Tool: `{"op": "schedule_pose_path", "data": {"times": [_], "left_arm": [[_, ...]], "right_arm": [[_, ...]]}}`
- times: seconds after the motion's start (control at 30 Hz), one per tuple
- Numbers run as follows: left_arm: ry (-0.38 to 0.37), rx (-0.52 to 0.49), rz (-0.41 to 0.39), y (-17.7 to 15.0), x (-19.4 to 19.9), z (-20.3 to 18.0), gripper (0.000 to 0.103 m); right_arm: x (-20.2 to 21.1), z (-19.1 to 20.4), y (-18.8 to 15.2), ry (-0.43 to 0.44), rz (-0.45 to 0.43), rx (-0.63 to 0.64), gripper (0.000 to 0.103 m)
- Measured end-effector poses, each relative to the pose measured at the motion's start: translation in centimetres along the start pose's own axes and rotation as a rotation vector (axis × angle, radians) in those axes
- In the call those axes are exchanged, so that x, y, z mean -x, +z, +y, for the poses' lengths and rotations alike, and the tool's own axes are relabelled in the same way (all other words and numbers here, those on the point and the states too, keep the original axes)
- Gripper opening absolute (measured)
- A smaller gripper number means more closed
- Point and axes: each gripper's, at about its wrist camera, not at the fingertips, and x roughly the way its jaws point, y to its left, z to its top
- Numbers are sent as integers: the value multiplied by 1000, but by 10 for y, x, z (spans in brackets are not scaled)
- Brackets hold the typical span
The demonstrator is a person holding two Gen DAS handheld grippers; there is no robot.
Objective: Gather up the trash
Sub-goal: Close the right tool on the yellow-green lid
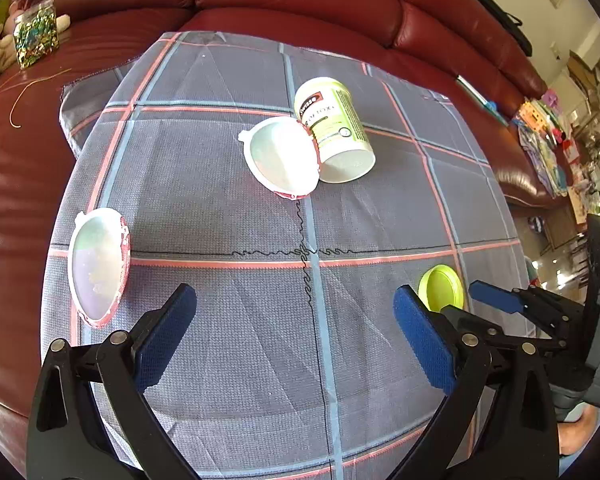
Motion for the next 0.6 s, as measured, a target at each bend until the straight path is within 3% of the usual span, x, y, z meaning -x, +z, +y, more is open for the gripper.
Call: {"op": "schedule_pose_path", "data": {"times": [0.07,0.13,0.17,0.23,0.27,0.37,0.5,0.57,0.6], "left_arm": [[4,-2,-4,2,1,2,99],[7,-2,-4,5,1,3,99],[10,-2,-3,7,0,4,99],[15,-5,-3,13,-3,4,99],[18,-9,-5,17,-4,3,99],[29,-27,-8,31,-10,-3,99],[23,-28,-16,45,-16,-6,99],[17,-26,-18,46,-17,-6,99],[15,-24,-18,46,-18,-6,99]], "right_arm": [[-3,4,-1,-17,-19,9,58],[-6,7,-2,-46,-24,25,56],[-9,9,-3,-65,-21,38,31],[-11,9,-4,-74,-12,45,9],[-11,7,-2,-65,-11,40,4],[-9,-2,3,-12,2,14,4],[5,-12,4,21,-36,-14,13],[11,-17,2,24,-53,-31,48],[13,-18,1,19,-60,-31,55]]}}
